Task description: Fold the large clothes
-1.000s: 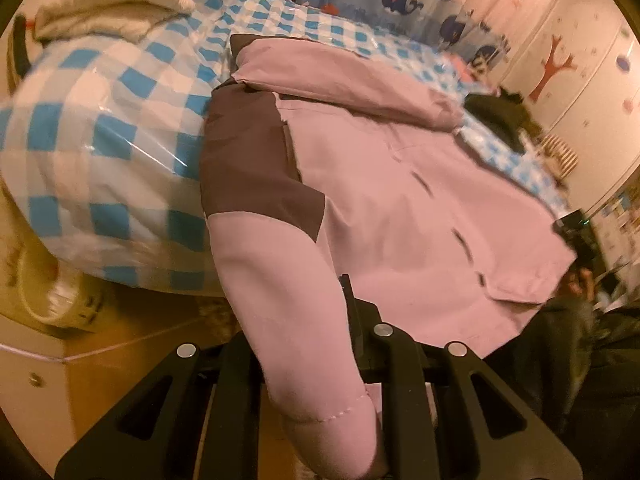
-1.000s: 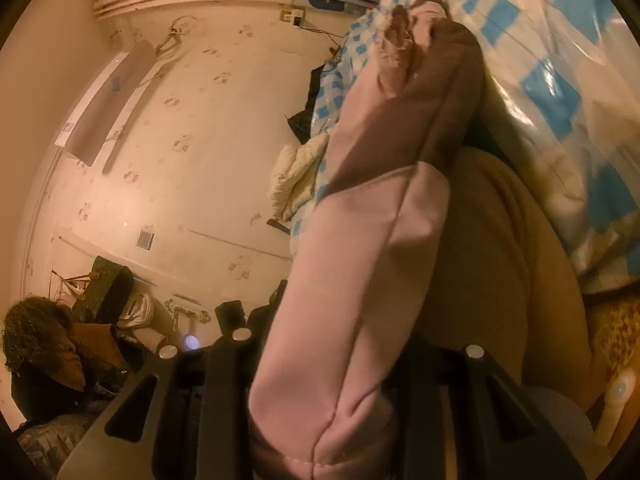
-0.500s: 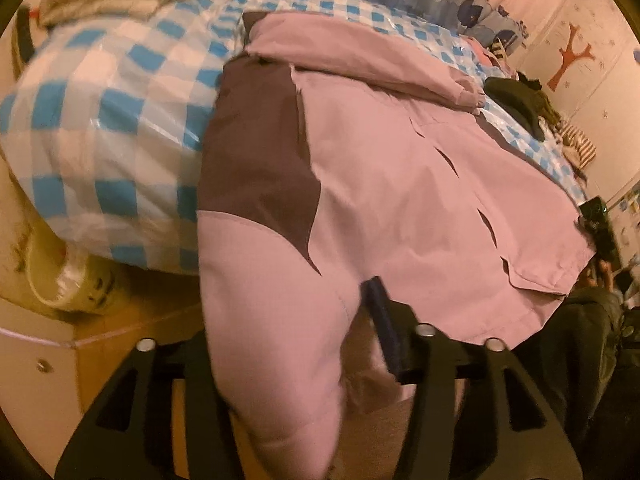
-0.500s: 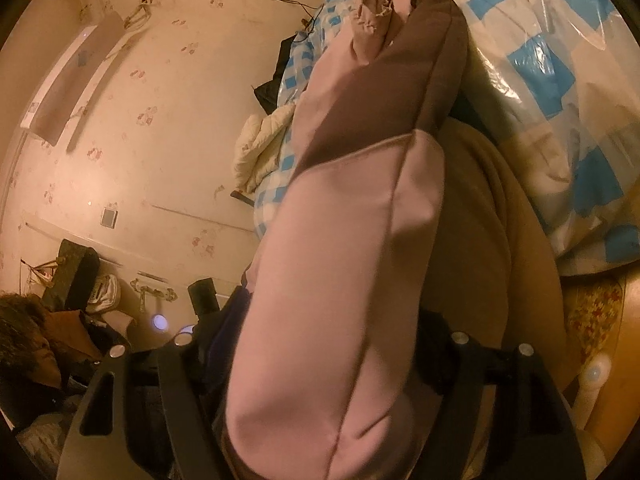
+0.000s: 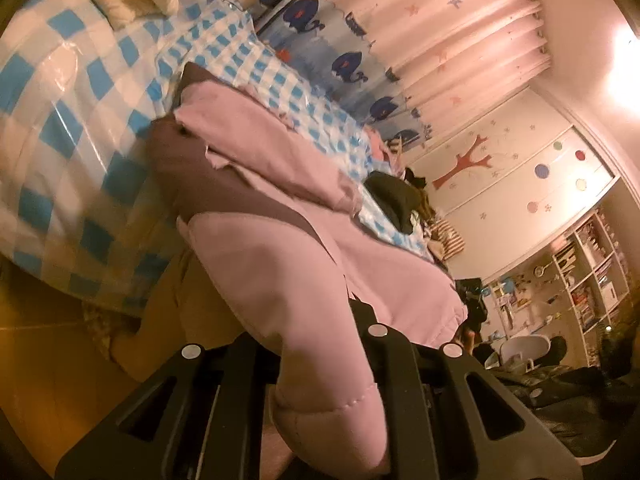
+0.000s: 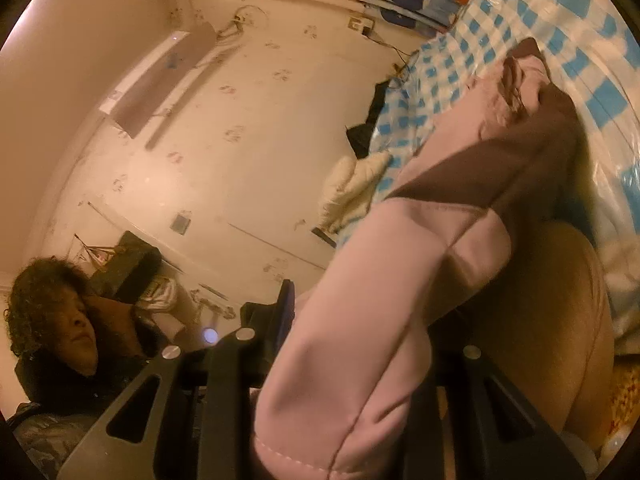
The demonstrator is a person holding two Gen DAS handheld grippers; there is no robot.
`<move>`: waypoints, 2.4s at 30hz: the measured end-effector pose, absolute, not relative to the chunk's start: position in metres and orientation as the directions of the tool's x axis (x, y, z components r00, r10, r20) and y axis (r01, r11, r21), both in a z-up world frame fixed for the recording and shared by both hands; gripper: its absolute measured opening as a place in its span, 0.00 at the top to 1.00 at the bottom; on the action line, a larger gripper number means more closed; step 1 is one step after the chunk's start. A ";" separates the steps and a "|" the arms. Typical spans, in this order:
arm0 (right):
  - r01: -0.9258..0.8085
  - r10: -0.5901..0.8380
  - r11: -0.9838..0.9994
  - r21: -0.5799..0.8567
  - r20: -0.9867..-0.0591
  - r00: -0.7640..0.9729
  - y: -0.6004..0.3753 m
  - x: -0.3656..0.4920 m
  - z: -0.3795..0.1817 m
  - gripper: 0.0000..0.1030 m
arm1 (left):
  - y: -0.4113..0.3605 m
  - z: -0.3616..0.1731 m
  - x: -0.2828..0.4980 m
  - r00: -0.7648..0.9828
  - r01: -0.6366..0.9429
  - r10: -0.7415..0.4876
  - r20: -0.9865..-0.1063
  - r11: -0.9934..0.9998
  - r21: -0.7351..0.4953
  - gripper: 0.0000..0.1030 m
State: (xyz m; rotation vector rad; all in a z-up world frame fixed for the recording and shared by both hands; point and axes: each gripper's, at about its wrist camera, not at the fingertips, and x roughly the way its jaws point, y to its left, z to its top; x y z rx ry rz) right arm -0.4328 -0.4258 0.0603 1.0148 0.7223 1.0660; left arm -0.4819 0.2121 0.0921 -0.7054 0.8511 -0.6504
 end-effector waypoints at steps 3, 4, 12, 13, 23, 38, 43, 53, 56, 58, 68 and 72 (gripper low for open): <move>-0.302 0.930 0.121 0.946 -0.001 0.368 -0.435 -0.426 0.040 0.73 | 0.226 0.069 -0.473 0.498 0.157 -0.750 -0.435 0.571 -0.806 0.89; -0.286 0.927 0.106 0.952 0.009 0.375 -0.437 -0.423 0.034 0.73 | 0.232 0.059 -0.469 0.502 0.129 -0.758 -0.416 0.542 -0.831 0.89; -0.380 0.908 0.118 0.917 0.055 0.414 -0.433 -0.335 0.097 0.73 | 0.235 0.126 -0.386 0.568 0.234 -0.766 -0.302 0.502 -0.833 0.89; -0.378 0.903 0.121 0.918 0.056 0.426 -0.433 -0.318 0.103 0.73 | 0.233 0.137 -0.365 0.577 0.244 -0.764 -0.288 0.498 -0.832 0.89; -0.201 0.811 0.238 0.950 -0.081 0.580 -0.434 -0.109 0.104 0.73 | 0.222 0.144 -0.128 0.663 0.125 -0.683 -0.307 0.506 -0.854 0.89; 0.164 0.801 0.202 0.966 -0.259 0.540 -0.435 0.030 -0.057 0.65 | 0.214 -0.042 0.034 0.557 -0.239 -0.637 -0.532 0.491 -0.838 0.82; 0.116 0.791 0.056 0.992 -0.115 0.600 -0.453 0.024 -0.032 0.15 | 0.231 -0.015 0.032 0.545 -0.266 -0.691 -0.474 0.394 -0.880 0.53; -0.070 0.539 0.765 0.640 -0.576 0.614 -0.382 0.023 0.094 0.07 | 0.237 0.098 0.002 0.768 -0.189 -0.487 -0.416 0.448 -0.874 0.14; -0.152 0.406 0.903 0.402 -0.680 0.610 -0.321 0.043 0.102 0.07 | 0.190 0.112 0.020 0.727 -0.082 -0.495 -0.476 0.625 -0.776 0.14; -0.194 0.365 0.930 0.313 -0.716 0.596 -0.289 0.058 0.090 0.07 | 0.137 0.103 0.036 0.673 0.017 -0.487 -0.556 0.762 -0.647 0.14; -0.163 0.431 0.897 0.411 -0.731 0.529 -0.288 0.095 -0.043 0.07 | 0.076 -0.020 0.060 0.565 0.090 -0.477 -0.673 0.847 -0.524 0.14; -0.167 0.404 0.914 0.369 -0.791 0.459 -0.284 0.102 -0.035 0.07 | 0.076 -0.019 0.071 0.521 0.054 -0.458 -0.720 0.860 -0.508 0.14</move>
